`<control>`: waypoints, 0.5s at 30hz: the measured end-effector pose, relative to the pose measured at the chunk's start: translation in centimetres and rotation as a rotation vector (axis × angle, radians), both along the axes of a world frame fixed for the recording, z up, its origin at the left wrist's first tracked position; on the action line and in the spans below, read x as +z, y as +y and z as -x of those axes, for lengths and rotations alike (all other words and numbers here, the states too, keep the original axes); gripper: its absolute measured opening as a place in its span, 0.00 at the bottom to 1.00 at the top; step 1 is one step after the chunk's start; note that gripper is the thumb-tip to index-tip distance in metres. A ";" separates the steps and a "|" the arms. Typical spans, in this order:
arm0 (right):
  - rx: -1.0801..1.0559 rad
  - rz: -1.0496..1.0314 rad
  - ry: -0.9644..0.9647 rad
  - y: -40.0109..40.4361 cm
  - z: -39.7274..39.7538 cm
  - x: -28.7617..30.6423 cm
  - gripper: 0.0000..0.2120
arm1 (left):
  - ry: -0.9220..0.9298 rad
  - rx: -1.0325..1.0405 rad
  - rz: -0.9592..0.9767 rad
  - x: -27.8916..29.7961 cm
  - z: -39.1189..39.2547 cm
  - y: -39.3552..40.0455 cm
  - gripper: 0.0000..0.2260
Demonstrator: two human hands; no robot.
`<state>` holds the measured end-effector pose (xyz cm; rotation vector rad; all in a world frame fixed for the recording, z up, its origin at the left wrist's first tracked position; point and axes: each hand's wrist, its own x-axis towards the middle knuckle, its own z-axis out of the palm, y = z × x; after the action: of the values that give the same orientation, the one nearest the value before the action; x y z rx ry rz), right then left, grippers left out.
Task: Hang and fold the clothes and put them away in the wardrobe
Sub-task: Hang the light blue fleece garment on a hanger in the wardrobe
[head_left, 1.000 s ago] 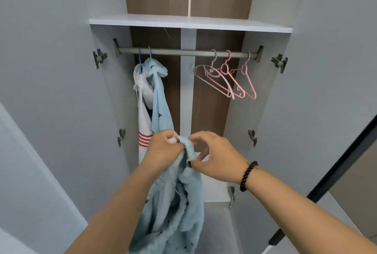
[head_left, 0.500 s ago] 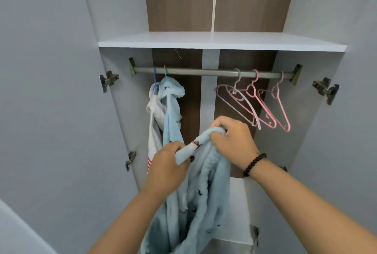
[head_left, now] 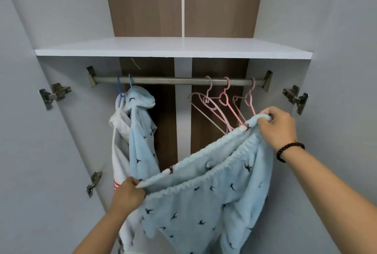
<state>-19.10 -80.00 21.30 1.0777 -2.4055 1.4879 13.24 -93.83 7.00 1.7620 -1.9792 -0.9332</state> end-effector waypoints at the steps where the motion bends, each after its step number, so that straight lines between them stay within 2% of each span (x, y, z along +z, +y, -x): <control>1: 0.002 -0.029 0.012 -0.1 0.4 -0.4 0.08 | 0.104 0.023 -0.109 0.3 0.5 -0.5 0.03; 3: 0.009 -0.068 0.006 -0.5 0.7 -1.3 0.09 | 0.308 0.023 -0.294 0.8 2.1 -1.1 0.03; 6: 0.023 -0.099 -0.058 -1.4 0.4 -2.7 0.12 | 0.511 -0.008 -0.430 2.2 5.5 -1.7 0.07; 11: 0.028 -0.160 -0.163 -3.3 -0.3 -3.9 0.11 | 0.654 -0.051 -0.484 5.3 10.1 -4.2 0.04; 15: -0.006 -0.243 -0.224 -6.0 -0.7 -4.2 0.08 | 0.635 -0.068 -0.507 6.8 11.2 -7.7 0.04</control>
<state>-18.41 -85.97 17.13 0.9903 -2.8008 1.4101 2.04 -101.56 13.81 1.3519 -1.4695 -1.8652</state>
